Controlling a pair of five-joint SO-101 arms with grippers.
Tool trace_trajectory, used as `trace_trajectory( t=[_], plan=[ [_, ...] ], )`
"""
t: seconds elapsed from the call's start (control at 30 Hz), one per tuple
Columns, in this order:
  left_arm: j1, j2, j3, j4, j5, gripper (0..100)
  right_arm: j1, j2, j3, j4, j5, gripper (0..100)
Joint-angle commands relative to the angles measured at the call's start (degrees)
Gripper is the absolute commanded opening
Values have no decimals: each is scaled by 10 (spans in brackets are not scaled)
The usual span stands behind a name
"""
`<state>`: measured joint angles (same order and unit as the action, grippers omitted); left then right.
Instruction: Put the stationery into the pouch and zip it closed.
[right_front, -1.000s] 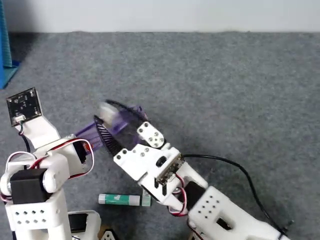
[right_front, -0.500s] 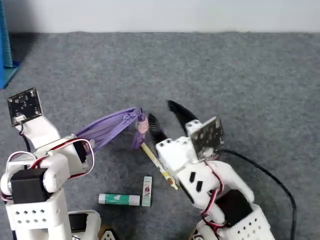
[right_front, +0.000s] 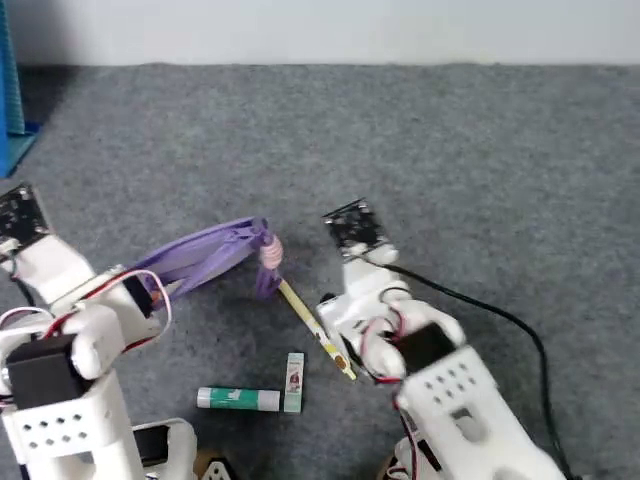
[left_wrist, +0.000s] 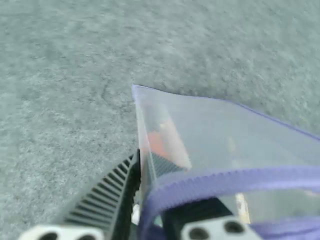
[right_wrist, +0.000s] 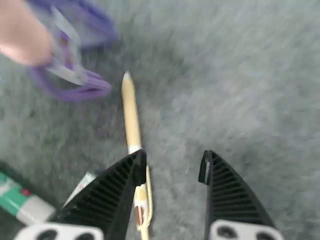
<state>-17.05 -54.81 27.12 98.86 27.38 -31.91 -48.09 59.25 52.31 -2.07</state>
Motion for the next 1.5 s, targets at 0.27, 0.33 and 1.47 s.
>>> trace_trajectory(
  t=[0.27, 0.33, 1.47],
  plan=[
    [-20, -2, -31, 3, -25, 11, -79, 252, -37, -195, -4, 170],
    [-20, -1, -31, 3, -25, 11, -76, 298, -72, -194, -7, 170],
    [-17, -2, -10, 0, -25, 11, 44, 102, -195, 136, -4, 8]
  ],
)
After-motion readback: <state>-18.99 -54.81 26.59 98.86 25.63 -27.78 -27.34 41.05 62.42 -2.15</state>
